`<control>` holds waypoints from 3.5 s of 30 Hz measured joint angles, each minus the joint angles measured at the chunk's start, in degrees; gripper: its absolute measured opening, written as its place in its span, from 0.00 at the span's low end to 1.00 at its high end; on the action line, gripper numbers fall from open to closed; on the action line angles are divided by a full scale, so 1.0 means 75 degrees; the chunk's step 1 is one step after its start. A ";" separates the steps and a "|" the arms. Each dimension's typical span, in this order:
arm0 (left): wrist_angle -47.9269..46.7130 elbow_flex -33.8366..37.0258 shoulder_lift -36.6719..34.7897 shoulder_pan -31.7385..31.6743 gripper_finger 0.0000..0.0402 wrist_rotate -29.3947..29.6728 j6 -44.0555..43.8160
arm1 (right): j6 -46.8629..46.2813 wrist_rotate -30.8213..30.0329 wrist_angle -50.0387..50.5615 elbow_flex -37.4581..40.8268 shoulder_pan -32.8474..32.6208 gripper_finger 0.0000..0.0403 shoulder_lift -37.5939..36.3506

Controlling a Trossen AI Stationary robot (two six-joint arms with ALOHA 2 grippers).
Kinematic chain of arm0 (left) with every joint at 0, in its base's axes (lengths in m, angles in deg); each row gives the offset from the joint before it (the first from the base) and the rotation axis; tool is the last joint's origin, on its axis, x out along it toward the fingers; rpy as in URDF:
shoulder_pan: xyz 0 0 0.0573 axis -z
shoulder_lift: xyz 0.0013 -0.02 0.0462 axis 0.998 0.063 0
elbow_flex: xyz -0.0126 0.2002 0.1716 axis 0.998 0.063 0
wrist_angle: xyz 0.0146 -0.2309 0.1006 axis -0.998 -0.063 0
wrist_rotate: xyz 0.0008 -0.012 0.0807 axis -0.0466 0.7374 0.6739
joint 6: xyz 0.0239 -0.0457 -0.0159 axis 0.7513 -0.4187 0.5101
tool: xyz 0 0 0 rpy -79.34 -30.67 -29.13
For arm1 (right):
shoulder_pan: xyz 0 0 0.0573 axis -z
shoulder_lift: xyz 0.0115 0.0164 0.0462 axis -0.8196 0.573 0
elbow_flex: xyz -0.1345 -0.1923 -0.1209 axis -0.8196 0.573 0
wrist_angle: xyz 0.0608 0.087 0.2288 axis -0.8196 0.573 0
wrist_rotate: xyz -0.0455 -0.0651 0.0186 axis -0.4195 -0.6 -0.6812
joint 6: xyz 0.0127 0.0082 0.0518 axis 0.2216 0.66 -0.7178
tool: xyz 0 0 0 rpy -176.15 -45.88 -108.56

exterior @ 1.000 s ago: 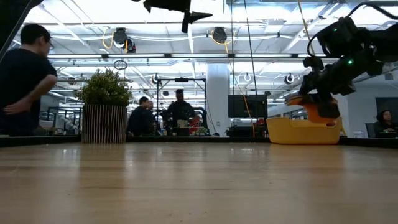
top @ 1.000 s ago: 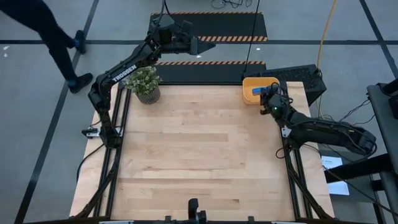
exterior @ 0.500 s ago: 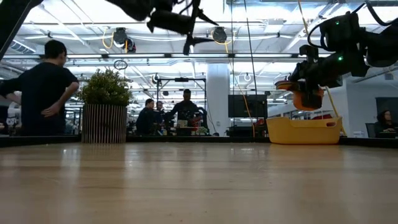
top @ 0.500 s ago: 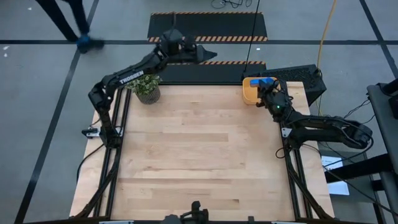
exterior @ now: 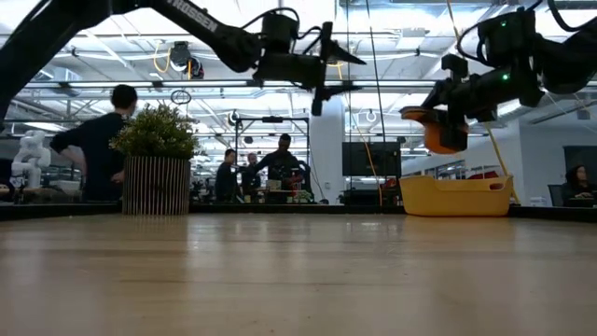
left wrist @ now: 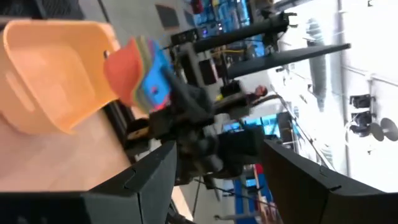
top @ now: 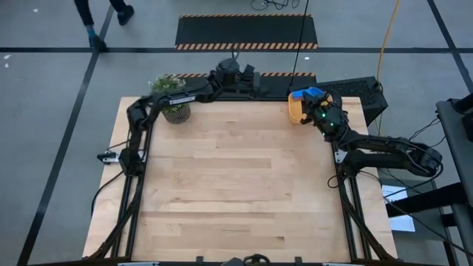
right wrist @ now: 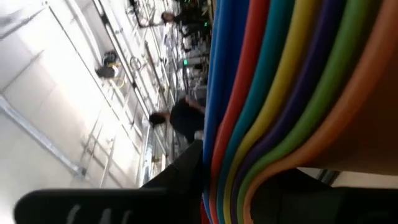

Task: Nest measuring cups in basket
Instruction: Put the nested measuring cups into the yellow bin

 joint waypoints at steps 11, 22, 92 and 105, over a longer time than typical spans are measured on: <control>0.0496 -0.0034 0.0667 0.0113 0.58 -0.1041 -0.0733 | -0.0055 0.2591 0.0179 -0.0226 0.0067 0.20 0.0003; 0.0393 -0.0034 0.0768 0.0143 0.58 -0.1531 -0.0206 | 0.0354 0.5249 -0.0286 -0.0226 0.0087 0.20 0.0000; -0.0015 -0.0026 0.0750 0.0712 0.71 -0.1207 0.0543 | 0.1318 0.7575 -0.0275 -0.0226 0.0734 0.20 -0.0070; 0.0166 -0.0026 0.0908 0.1036 0.71 -0.1059 0.0518 | 0.1318 0.7561 -0.0273 -0.0226 0.0731 0.20 -0.0070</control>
